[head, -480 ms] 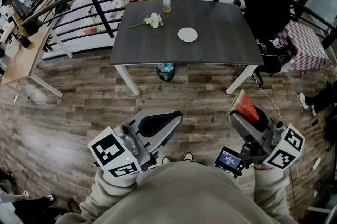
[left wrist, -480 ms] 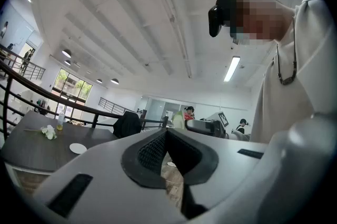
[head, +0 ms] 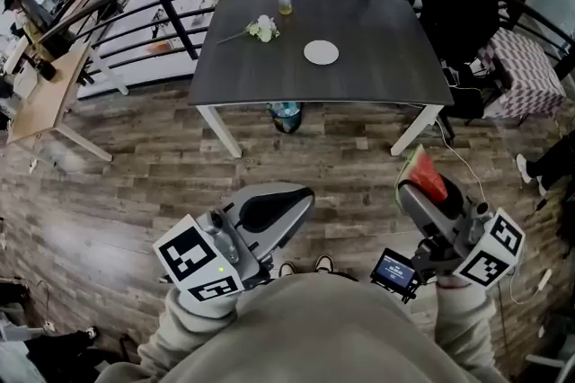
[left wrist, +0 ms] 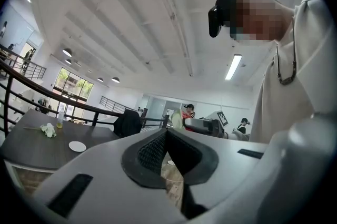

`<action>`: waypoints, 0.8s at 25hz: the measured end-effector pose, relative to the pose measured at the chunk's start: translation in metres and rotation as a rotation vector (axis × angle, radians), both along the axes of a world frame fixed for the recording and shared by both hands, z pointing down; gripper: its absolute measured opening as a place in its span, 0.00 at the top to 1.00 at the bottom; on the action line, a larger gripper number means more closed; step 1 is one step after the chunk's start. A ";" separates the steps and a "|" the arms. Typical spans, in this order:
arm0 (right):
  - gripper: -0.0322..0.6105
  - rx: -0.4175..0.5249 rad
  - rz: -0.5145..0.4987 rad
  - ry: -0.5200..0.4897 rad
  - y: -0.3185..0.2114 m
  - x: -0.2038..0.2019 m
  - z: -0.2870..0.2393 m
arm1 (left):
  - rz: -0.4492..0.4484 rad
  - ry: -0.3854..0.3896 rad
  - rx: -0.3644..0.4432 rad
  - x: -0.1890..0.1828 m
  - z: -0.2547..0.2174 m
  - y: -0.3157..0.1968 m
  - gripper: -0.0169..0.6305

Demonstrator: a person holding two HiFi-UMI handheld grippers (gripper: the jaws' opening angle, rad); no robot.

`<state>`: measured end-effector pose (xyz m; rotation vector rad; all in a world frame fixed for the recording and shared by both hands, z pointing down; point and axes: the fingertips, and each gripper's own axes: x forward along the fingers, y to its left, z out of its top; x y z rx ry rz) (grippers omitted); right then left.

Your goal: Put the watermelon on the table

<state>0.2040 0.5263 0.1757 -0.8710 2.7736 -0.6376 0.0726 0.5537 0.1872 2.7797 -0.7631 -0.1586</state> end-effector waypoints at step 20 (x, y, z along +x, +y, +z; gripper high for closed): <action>0.66 0.044 0.016 -0.100 -0.012 0.089 0.004 | 0.021 -0.065 -0.013 0.084 0.007 -0.013 0.97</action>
